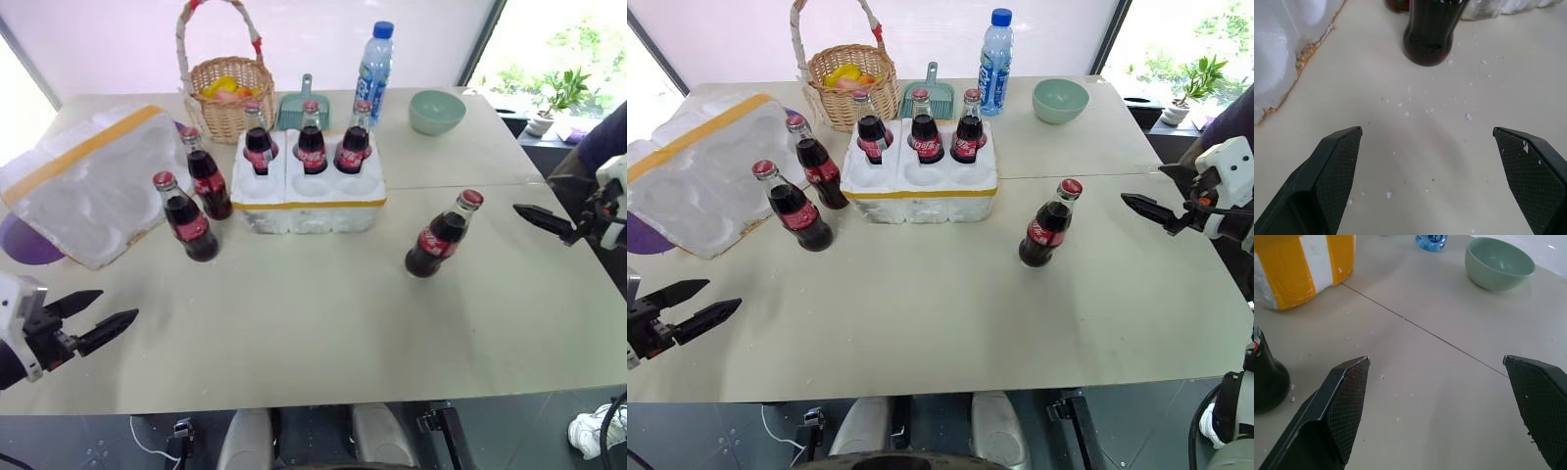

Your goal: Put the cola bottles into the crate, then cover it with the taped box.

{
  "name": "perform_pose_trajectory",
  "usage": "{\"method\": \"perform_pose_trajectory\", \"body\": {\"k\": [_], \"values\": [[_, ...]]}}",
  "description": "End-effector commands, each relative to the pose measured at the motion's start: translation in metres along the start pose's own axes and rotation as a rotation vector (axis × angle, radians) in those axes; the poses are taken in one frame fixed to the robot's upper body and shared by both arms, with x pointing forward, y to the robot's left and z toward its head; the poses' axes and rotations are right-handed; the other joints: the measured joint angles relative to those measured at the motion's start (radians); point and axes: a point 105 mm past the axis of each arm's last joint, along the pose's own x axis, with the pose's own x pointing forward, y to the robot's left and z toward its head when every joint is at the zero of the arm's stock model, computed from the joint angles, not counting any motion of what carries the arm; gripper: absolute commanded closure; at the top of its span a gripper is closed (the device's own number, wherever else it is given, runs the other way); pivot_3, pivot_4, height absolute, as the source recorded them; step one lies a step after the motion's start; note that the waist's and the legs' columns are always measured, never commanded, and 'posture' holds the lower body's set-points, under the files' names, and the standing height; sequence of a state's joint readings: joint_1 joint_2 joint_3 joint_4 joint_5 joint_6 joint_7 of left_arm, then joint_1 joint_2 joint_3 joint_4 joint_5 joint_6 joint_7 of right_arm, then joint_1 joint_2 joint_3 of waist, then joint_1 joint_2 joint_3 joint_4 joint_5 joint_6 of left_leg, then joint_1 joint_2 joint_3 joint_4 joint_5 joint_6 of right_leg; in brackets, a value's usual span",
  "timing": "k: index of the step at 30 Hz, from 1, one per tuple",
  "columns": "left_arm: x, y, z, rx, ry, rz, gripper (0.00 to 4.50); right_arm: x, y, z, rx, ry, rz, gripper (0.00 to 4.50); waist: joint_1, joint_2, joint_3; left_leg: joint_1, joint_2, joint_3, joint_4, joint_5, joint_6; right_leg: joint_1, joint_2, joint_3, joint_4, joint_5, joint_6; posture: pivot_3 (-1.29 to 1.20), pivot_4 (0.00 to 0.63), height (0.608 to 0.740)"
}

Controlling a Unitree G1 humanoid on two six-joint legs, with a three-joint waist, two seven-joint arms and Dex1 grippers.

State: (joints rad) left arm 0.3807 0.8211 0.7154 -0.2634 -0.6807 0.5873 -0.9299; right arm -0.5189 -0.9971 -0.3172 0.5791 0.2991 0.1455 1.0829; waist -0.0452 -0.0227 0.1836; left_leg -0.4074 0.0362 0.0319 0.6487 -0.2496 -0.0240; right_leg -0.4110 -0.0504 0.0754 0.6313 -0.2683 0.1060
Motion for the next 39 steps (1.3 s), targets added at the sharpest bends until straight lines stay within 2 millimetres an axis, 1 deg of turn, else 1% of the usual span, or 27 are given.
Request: {"method": "perform_pose_trajectory", "body": {"k": [1,11,13,16,18,19,20,22,25,26,27,29,31,33,36,39], "values": [[0.004,-0.003,0.003,0.035,-0.002,-0.009,0.04,-0.012,-0.015,0.015,-0.03,-0.042,-0.065,0.0,0.0,0.0,0.0,0.0,0.0,0.0,0.0,0.0,0.0,0.0,0.0,0.0,0.0,0.0,0.0,0.0,0.15,0.74],[0.012,-0.002,0.002,-0.021,-0.012,-0.003,0.04,-0.017,-0.019,0.008,-0.014,-0.035,-0.097,0.0,-0.001,0.0,0.0,0.0,-0.001,0.002,0.0,0.0,0.0,0.0,0.001,0.0,0.0,0.0,0.0,0.0,0.15,0.74],[0.014,-0.002,0.005,-0.026,-0.031,-0.001,0.04,-0.018,-0.02,0.007,0.002,-0.039,-0.101,0.0,0.0,0.0,0.0,0.0,-0.002,0.002,0.0,0.0,0.0,0.0,0.001,0.0,0.0,0.0,0.0,0.0,0.15,0.74],[0.018,0.0,0.015,-0.013,-0.084,0.01,0.04,-0.02,-0.02,0.01,0.001,-0.04,-0.082,0.0,0.0,0.0,0.0,0.0,-0.002,0.002,0.0,0.0,0.0,0.0,0.001,0.0,0.0,0.0,0.0,0.0,0.15,0.74],[0.023,0.005,0.02,0.013,-0.111,0.056,0.04,-0.022,-0.026,0.033,0.053,-0.123,-0.082,0.0,0.0,0.0,0.0,0.0,-0.002,0.002,0.001,0.0,0.0,0.001,0.001,0.0,0.001,0.0,0.001,0.0,0.15,0.74],[0.026,0.005,0.024,0.019,-0.131,0.063,0.04,-0.024,-0.029,0.05,0.066,-0.171,-0.072,0.0,0.0,0.001,0.0,0.0,-0.002,0.002,0.001,0.0,0.0,0.001,0.001,0.0,0.001,0.0,0.001,0.0,0.15,0.74],[0.029,0.004,0.027,0.023,-0.15,0.066,0.04,-0.026,-0.03,0.065,0.061,-0.201,-0.055,0.0,-0.001,0.005,0.002,0.0,-0.002,0.002,0.001,0.0,0.0,0.001,0.001,0.0,0.001,0.0,0.001,0.0,0.15,0.74],[0.036,0.002,0.035,0.026,-0.189,0.061,0.04,-0.028,-0.027,0.092,0.021,-0.225,0.011,0.0,-0.001,0.008,0.004,0.0,-0.003,0.003,0.002,0.0,0.0,0.001,0.001,0.002,0.002,0.001,0.001,0.0,0.15,0.74],[0.047,-0.002,0.044,0.036,-0.213,0.041,0.04,-0.027,-0.015,0.128,-0.016,-0.241,0.137,0.0,-0.001,0.008,0.004,0.0,-0.002,0.003,0.001,0.0,0.0,0.0,0.003,0.001,0.001,0.001,0.001,0.0,0.15,0.74],[0.05,-0.003,0.045,0.039,-0.215,0.036,0.04,-0.026,-0.011,0.136,-0.021,-0.243,0.172,0.0,-0.001,0.008,0.004,0.001,-0.002,0.003,0.001,0.0,0.0,0.0,0.003,0.001,0.001,0.001,0.001,0.0,0.15,0.74],[0.053,-0.004,0.047,0.045,-0.22,0.027,0.04,-0.025,-0.005,0.146,-0.036,-0.24,0.223,0.0,-0.002,0.007,0.004,0.0,-0.002,0.002,0.0,0.0,0.0,-0.001,0.004,0.001,0.001,0.001,0.001,0.0,0.15,0.74],[0.063,-0.004,0.054,0.056,-0.234,0.01,0.04,-0.02,0.016,0.167,-0.103,-0.213,0.368,0.0,-0.003,0.008,0.004,0.0,-0.001,0.003,0.0,0.0,0.0,-0.002,0.004,0.001,0.001,0.001,0.001,0.0,0.15,0.74],[0.071,-0.006,0.058,0.063,-0.241,-0.009,0.04,-0.015,0.033,0.18,-0.14,-0.18,0.473,0.0,-0.002,0.009,0.005,0.0,-0.002,0.003,0.0,0.0,0.0,-0.002,0.003,0.002,0.002,0.001,0.001,0.0,0.15,0.74],[0.079,-0.008,0.061,0.074,-0.244,-0.028,0.04,-0.009,0.049,0.188,-0.171,-0.16,0.56,0.0,0.0,0.008,0.005,-0.001,-0.002,0.003,0.0,0.0,0.0,-0.003,0.003,0.002,0.002,0.001,0.001,0.0,0.15,0.74],[0.092,-0.006,0.064,0.099,-0.247,-0.026,0.04,-0.003,0.072,0.198,-0.208,-0.157,0.669,0.0,0.001,0.008,0.005,-0.002,-0.002,0.004,0.0,0.0,0.0,-0.004,0.002,0.002,0.002,0.002,0.003,0.0,0.15,0.74],[0.103,-0.007,0.072,0.108,-0.273,-0.026,0.04,-0.001,0.087,0.203,-0.224,-0.172,0.731,0.0,0.006,0.008,0.005,-0.003,-0.002,0.003,0.0,0.0,0.0,-0.005,0.002,0.001,0.003,0.003,0.005,0.0,0.15,0.74]]}}
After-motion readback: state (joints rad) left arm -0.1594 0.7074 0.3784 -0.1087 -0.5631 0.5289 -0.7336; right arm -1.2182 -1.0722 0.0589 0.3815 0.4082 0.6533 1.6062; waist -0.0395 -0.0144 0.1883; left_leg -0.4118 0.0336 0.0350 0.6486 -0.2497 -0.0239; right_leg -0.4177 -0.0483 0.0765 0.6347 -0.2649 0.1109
